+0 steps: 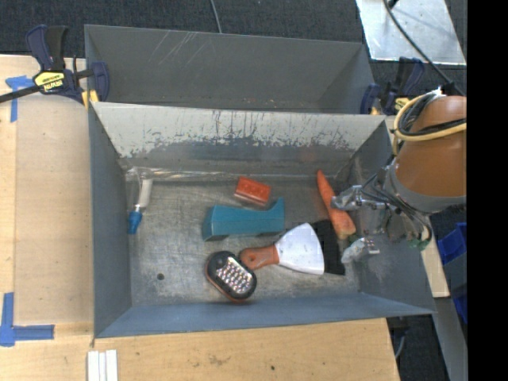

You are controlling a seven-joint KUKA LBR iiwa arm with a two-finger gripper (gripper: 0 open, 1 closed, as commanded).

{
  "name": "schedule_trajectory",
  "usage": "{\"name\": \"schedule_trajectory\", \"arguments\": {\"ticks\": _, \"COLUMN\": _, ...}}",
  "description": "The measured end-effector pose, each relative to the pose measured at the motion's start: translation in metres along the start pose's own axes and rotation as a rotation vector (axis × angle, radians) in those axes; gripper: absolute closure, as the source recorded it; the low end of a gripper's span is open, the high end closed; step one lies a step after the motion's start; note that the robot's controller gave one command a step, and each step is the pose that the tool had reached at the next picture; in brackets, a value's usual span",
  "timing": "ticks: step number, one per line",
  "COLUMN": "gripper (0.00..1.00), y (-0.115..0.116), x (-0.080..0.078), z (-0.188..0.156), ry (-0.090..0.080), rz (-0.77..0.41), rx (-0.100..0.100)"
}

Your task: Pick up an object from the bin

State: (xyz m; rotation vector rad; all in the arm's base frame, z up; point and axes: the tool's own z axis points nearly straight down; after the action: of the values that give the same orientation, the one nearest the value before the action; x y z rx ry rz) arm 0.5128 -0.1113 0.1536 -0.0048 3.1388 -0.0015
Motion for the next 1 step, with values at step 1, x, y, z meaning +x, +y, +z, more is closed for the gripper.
{"name": "schedule_trajectory", "arguments": {"ticks": 1, "gripper": 0.00, "y": 0.0000, "x": 0.0000, "z": 0.0000, "ry": 0.000, "rz": 0.000, "rx": 0.000}}
